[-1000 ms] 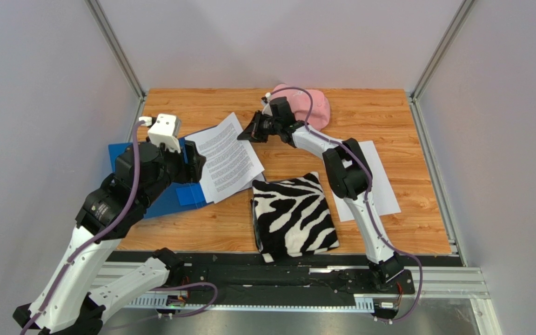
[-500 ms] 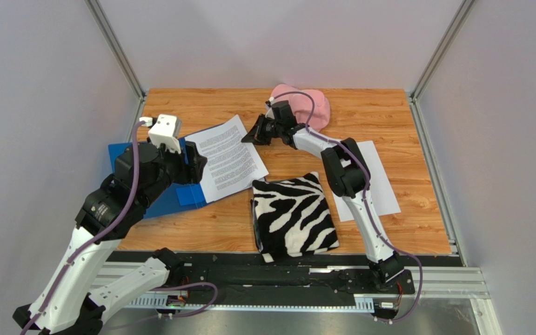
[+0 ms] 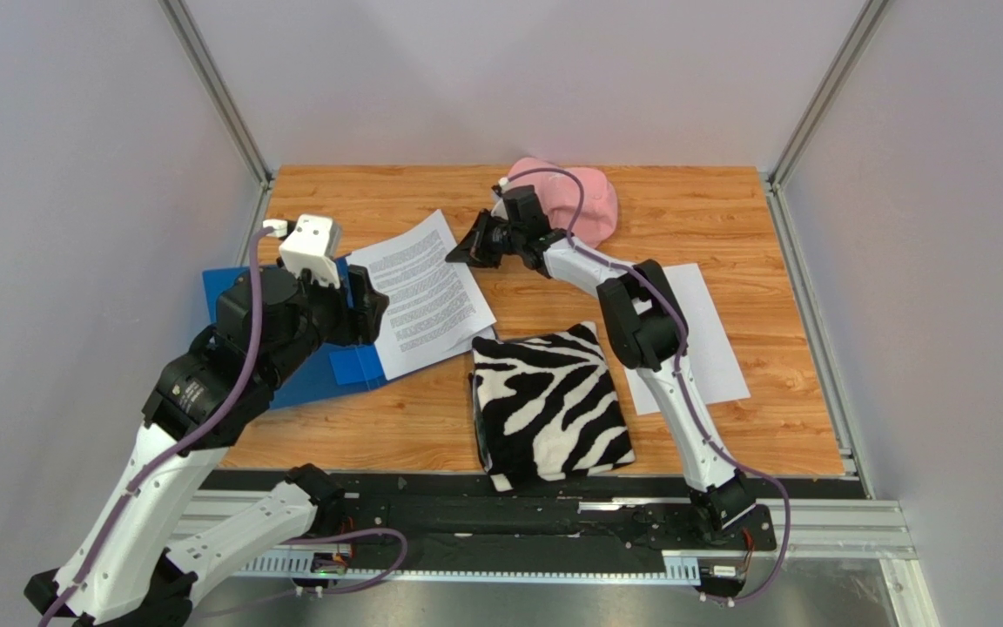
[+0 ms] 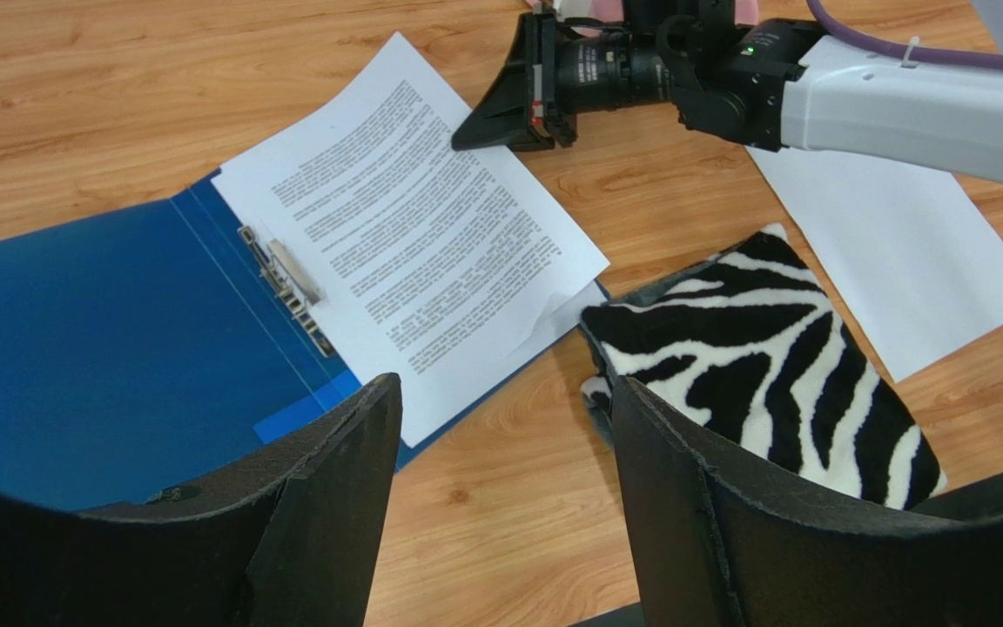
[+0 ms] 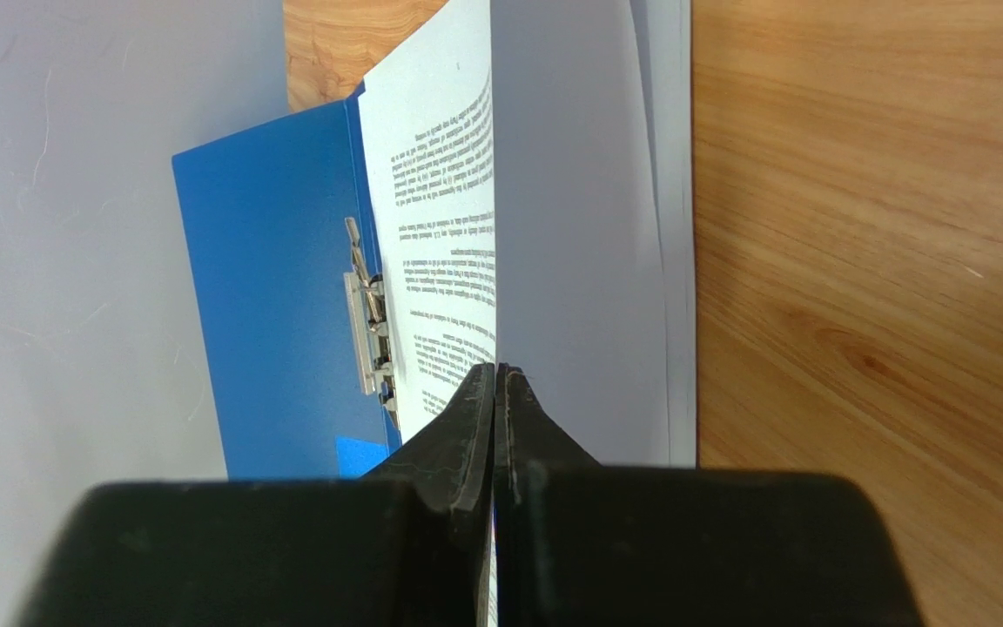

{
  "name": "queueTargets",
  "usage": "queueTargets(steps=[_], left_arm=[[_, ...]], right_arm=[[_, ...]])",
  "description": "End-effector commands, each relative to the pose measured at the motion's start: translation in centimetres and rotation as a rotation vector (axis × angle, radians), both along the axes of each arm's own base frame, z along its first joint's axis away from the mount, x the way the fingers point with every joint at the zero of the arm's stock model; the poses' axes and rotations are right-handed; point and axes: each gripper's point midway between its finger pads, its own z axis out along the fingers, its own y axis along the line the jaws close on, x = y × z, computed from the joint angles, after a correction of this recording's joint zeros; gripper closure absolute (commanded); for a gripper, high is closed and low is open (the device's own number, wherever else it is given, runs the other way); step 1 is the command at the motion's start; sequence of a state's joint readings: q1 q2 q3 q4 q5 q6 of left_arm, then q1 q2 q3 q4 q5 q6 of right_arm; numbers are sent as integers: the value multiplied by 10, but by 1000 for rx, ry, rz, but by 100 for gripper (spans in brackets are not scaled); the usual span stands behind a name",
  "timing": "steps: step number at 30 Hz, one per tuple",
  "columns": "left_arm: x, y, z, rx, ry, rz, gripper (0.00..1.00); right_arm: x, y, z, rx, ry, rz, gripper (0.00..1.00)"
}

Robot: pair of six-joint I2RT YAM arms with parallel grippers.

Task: Put the files into the folder
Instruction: Place the file in the spring clip on the folder.

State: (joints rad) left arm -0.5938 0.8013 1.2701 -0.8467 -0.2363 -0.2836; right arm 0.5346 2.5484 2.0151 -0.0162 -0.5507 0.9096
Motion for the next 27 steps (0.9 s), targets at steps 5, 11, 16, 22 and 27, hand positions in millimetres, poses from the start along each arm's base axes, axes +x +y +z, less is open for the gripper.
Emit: queueTargets(steps=[5, 11, 16, 22, 27], left_arm=[[2, -2, 5, -17, -20, -6, 31], [2, -4, 4, -22, -15, -11, 31], [2, -5, 4, -28, -13, -16, 31], [1, -5, 4, -29, -13, -15, 31], [2, -6, 4, -30, -10, -18, 31]], right_arm=[[2, 22, 13, 49, -55, 57, 100], [-6, 14, 6, 0, -44, 67, 100], [-4, 10, 10, -7, -52, 52, 100], [-6, 9, 7, -7, -47, 34, 100], [-7, 10, 5, -5, -41, 35, 99]])
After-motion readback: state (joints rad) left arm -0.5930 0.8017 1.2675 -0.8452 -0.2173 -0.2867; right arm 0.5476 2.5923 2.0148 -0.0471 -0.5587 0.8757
